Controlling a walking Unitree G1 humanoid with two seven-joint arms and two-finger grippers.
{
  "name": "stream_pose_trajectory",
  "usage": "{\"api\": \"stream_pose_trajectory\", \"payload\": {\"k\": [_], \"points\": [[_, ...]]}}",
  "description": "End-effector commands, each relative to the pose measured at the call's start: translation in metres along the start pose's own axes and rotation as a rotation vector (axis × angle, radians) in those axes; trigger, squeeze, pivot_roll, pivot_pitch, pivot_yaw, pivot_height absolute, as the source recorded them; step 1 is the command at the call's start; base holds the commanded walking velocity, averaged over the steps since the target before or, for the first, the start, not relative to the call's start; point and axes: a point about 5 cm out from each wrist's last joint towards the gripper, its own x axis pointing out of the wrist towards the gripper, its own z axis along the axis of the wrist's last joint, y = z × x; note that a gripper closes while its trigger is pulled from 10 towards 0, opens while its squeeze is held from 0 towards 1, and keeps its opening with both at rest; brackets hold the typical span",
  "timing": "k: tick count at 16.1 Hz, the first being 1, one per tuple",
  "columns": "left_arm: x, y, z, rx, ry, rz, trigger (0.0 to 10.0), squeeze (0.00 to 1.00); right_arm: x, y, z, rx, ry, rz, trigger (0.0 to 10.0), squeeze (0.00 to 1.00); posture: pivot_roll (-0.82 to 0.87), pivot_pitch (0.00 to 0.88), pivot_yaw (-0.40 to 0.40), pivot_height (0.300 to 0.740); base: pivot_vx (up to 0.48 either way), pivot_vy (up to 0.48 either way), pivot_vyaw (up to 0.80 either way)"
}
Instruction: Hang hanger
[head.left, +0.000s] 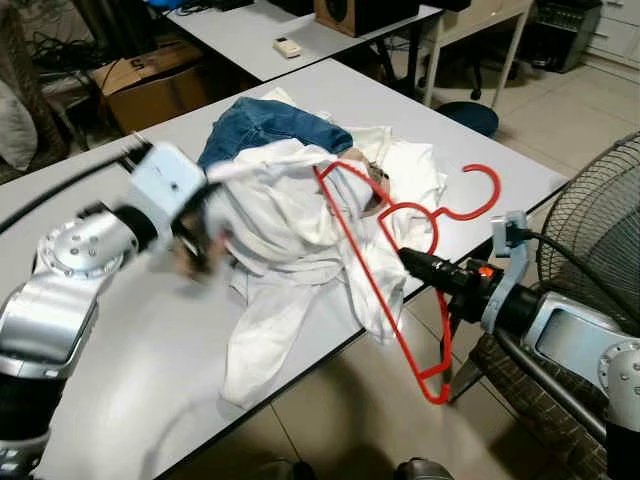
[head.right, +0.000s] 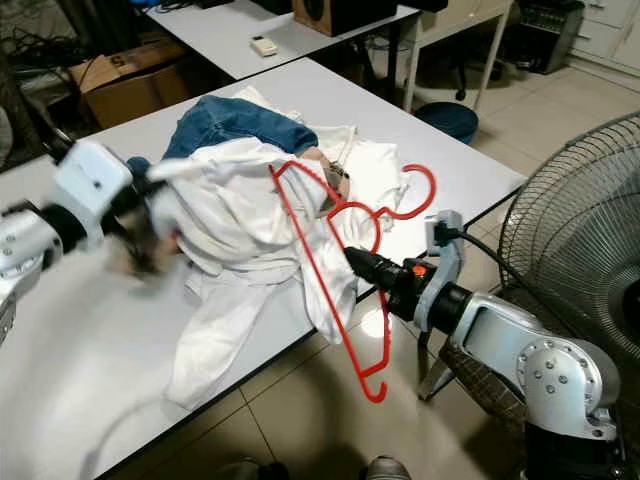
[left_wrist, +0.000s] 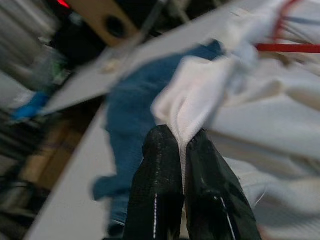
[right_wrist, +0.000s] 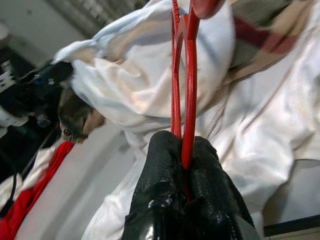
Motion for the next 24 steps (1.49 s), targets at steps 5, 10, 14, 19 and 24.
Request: {"api": "stream_pose_trajectory", "payload": {"k": [5,10,14,19,24], "points": [[-0.012,-0.033,-0.016,-0.083,0.121,-0.276,10.0,0.00,0.004,0.006,0.002,0.008,0.006,0.008,10.0,0.00,-0.17,0.065,0.120,0.740,0.000,0.000,0.00],[-0.017,-0.023,-0.014,-0.188,0.136,-0.263,10.0,1.00,0.008,0.009,0.002,0.005,-0.005,0.011,10.0,0.00,-0.16,0.058,0.121,0.740,0.000,0.000,0.00],[-0.014,-0.021,-0.021,-0.163,0.181,-0.211,10.0,0.00,0.011,0.012,0.002,-0.003,-0.011,0.028,10.0,0.00,-0.16,0.055,0.128,0.740,0.000,0.000,0.00],[-0.011,-0.021,-0.020,-0.198,0.153,-0.190,0.0,0.00,0.011,0.013,0.002,-0.006,-0.019,0.030,10.0,0.00,-0.16,0.053,0.131,0.740,0.000,0.000,0.00],[-0.011,-0.030,-0.016,-0.259,0.116,-0.262,0.0,0.00,0.019,0.017,0.000,0.024,-0.028,0.047,10.0,0.00,-0.16,0.058,0.132,0.740,0.000,0.000,0.00]]}}
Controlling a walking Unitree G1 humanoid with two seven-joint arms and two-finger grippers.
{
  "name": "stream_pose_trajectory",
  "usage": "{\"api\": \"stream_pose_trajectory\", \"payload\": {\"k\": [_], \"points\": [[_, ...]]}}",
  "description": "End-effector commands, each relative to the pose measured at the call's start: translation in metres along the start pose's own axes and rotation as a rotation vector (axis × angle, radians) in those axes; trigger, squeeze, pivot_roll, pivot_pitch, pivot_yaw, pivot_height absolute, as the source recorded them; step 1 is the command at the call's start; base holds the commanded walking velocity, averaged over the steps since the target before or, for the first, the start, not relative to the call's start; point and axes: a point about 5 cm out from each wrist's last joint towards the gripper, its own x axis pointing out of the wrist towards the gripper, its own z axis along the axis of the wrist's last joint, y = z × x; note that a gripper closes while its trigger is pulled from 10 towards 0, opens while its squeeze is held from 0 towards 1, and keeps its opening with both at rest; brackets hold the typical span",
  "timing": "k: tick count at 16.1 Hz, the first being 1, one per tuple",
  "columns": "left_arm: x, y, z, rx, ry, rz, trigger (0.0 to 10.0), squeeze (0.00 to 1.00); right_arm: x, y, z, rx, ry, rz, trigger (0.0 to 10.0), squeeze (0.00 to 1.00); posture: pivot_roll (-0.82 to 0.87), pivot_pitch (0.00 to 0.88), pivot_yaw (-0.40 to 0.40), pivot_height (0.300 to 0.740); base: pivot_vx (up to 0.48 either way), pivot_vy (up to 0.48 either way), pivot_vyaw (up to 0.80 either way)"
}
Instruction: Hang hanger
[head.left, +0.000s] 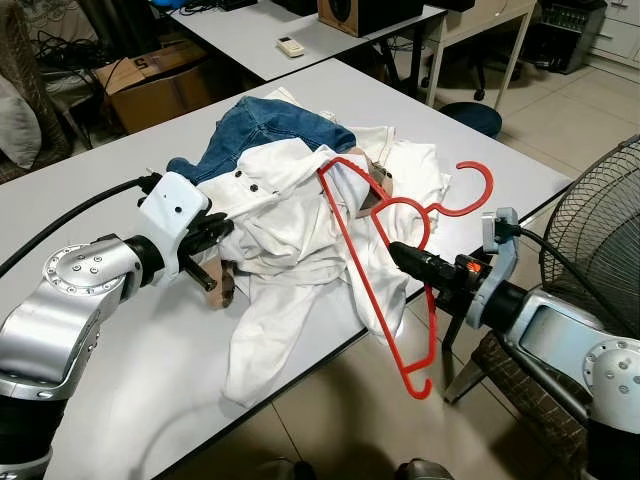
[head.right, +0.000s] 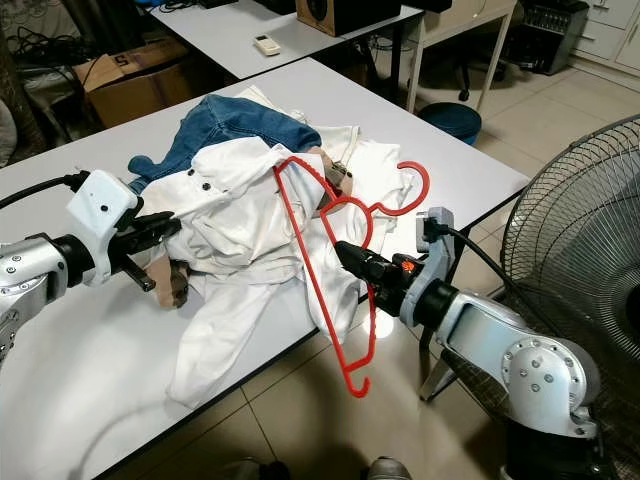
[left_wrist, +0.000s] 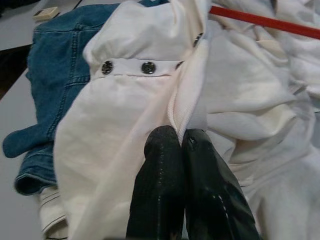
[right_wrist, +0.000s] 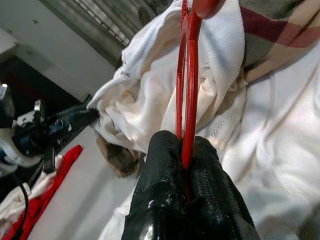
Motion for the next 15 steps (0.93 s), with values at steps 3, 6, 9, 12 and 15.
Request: {"api": "stream_pose_trajectory", "payload": {"k": [3,6,9,12,15], "points": [[-0.003,-0.007,0.028,-0.045,-0.173,-0.098,0.0,0.00,0.013,0.003,-0.008,0.030,0.079,-0.023,10.0,0.00,-0.16,0.060,0.132,0.740,0.000,0.000,0.00],[-0.014,0.001,0.050,0.094,-0.245,-0.120,0.0,0.00,0.016,0.000,-0.009,0.041,0.112,-0.043,10.0,0.00,-0.16,0.060,0.128,0.740,0.000,0.000,0.00],[-0.020,-0.001,0.048,0.217,-0.144,-0.191,0.0,0.00,0.020,0.005,0.006,0.059,0.056,-0.008,10.0,0.00,-0.16,0.060,0.128,0.740,0.000,0.000,0.00],[-0.017,-0.023,0.042,0.208,-0.112,-0.319,0.0,0.00,0.041,0.001,0.018,0.235,-0.075,-0.019,10.0,0.00,-0.15,0.061,0.134,0.740,0.000,0.000,0.00],[-0.008,-0.034,0.036,0.183,-0.097,-0.340,0.0,0.00,0.064,-0.003,0.025,0.408,-0.175,-0.024,10.0,0.00,-0.14,0.061,0.136,0.740,0.000,0.000,0.00]]}}
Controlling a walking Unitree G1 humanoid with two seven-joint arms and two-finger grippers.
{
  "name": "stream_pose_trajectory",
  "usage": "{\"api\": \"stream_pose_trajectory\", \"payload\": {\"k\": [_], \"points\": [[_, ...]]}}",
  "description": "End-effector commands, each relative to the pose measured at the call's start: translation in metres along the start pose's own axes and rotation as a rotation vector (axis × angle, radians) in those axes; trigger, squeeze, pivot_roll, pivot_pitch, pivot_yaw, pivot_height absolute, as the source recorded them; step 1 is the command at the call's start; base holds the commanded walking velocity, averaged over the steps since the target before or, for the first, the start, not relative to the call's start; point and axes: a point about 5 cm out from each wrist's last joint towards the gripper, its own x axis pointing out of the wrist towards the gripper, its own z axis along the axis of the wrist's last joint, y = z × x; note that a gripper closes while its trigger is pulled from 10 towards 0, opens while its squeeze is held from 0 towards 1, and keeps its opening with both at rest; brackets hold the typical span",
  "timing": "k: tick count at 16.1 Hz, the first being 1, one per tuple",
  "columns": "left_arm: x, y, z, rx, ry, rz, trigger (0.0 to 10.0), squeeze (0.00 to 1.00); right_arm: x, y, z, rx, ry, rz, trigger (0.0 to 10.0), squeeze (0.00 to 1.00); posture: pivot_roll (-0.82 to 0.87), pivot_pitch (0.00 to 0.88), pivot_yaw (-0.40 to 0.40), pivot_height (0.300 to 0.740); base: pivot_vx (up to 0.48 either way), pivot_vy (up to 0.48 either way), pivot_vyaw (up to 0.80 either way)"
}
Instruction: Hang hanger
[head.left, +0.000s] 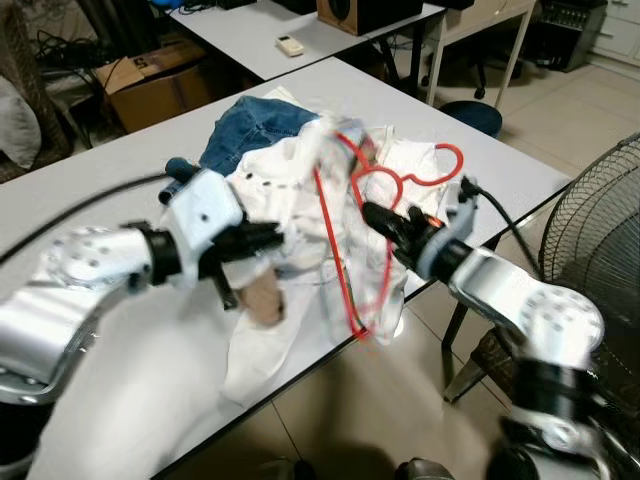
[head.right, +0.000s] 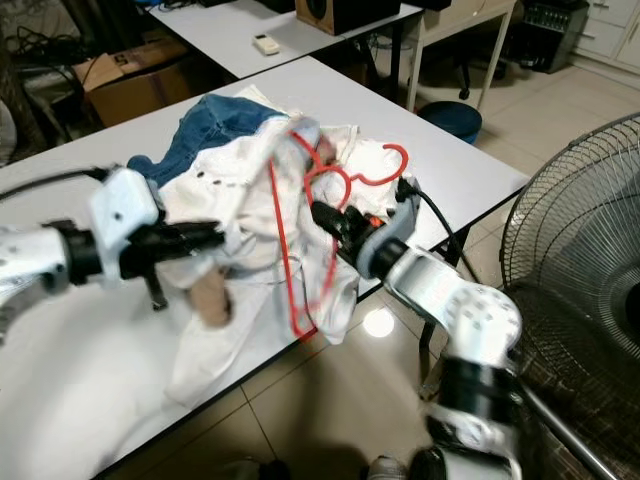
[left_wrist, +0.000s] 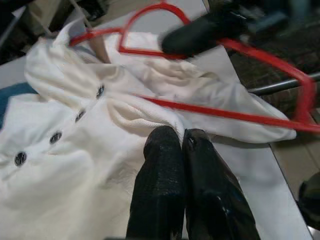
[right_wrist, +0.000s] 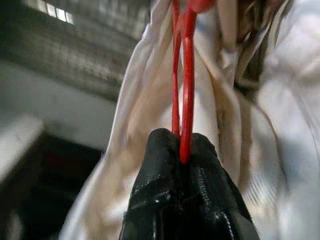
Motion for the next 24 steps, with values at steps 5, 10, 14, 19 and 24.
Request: {"api": "stream_pose_trajectory", "payload": {"k": [5,10,14,19,24], "points": [[0.005,-0.020,-0.011,-0.025,0.060,-0.085,0.0,0.00,0.033,0.026,0.014,0.228,-0.154,0.113,10.0,0.00,-0.13,0.062,0.135,0.740,0.000,0.000,0.00],[0.005,-0.018,0.015,-0.156,-0.168,-0.096,0.0,0.00,0.053,0.037,0.006,0.119,-0.166,0.083,10.0,0.00,-0.13,0.063,0.132,0.740,0.000,0.000,0.00],[-0.003,-0.014,0.023,-0.222,-0.251,-0.113,0.0,0.00,0.057,0.039,0.007,0.110,-0.180,0.088,10.0,0.00,-0.13,0.064,0.126,0.740,0.000,0.000,0.00],[0.001,-0.042,0.021,-0.280,-0.214,-0.319,0.0,0.00,0.063,0.045,0.014,0.135,-0.221,0.103,10.0,0.00,-0.13,0.062,0.121,0.740,0.000,0.000,0.00],[0.000,-0.011,0.000,-0.269,-0.114,-0.044,0.0,0.00,0.063,0.048,0.012,0.148,-0.186,0.135,10.0,0.00,-0.13,0.056,0.109,0.740,0.000,0.000,0.00]]}}
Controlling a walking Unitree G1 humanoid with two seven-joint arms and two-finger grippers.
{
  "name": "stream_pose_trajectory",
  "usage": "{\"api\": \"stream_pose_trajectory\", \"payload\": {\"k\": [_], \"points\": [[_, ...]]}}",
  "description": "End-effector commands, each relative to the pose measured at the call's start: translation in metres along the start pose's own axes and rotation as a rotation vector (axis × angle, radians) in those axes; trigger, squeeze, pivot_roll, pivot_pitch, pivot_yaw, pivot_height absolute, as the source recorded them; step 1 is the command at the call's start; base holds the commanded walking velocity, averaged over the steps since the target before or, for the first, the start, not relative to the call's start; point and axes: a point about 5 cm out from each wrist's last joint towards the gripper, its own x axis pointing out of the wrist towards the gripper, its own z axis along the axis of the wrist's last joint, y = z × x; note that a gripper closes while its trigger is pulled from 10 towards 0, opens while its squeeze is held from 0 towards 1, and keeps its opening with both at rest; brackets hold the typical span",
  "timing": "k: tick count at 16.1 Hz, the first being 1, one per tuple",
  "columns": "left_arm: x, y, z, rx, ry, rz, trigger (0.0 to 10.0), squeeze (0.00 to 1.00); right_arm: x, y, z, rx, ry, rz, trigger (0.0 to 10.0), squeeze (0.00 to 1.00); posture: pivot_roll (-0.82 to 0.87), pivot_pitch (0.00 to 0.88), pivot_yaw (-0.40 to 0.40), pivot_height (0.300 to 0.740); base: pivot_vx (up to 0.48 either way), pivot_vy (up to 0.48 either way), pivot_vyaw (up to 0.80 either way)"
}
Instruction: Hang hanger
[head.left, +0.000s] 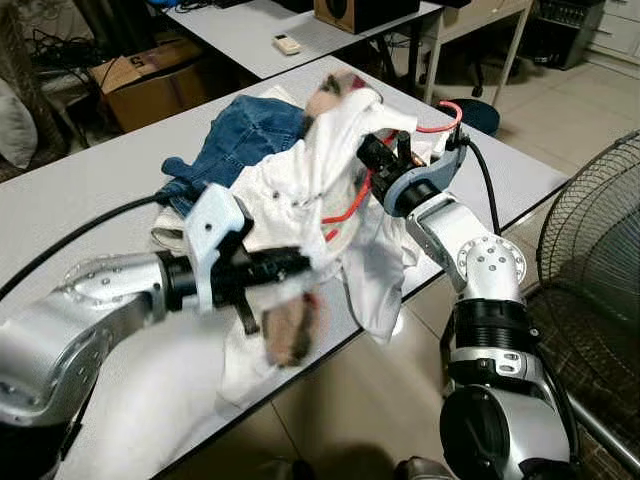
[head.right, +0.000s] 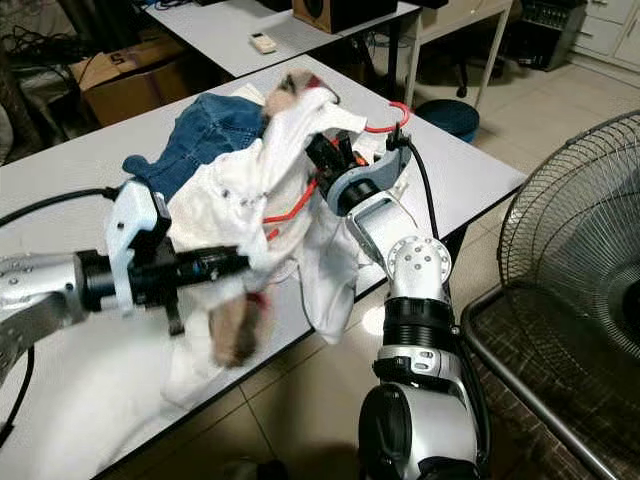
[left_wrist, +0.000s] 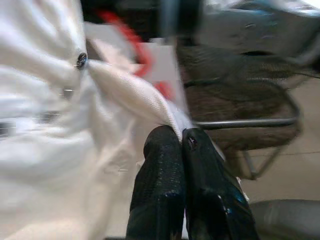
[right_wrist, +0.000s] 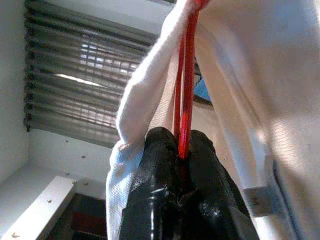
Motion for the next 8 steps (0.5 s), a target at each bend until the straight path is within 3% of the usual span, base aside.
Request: {"api": "stream_pose_trajectory", "payload": {"k": [1,5,8], "points": [[-0.004,0.003,0.008,0.024,-0.037,0.006,0.0,0.00,0.008,0.015,-0.010,0.008,0.032,0.051,10.0,0.00,-0.13,0.056,0.109,0.740,0.000,0.000,0.00],[0.026,-0.021,0.027,0.007,-0.156,-0.133,0.0,0.00,0.013,0.014,-0.016,-0.005,0.038,0.033,10.0,0.00,-0.12,0.055,0.099,0.740,0.000,0.000,0.00],[0.053,-0.021,0.055,0.006,-0.277,-0.073,0.0,0.00,0.014,0.007,-0.021,-0.040,0.049,-0.019,10.0,0.00,-0.12,0.053,0.101,0.740,0.000,0.000,0.00]]}}
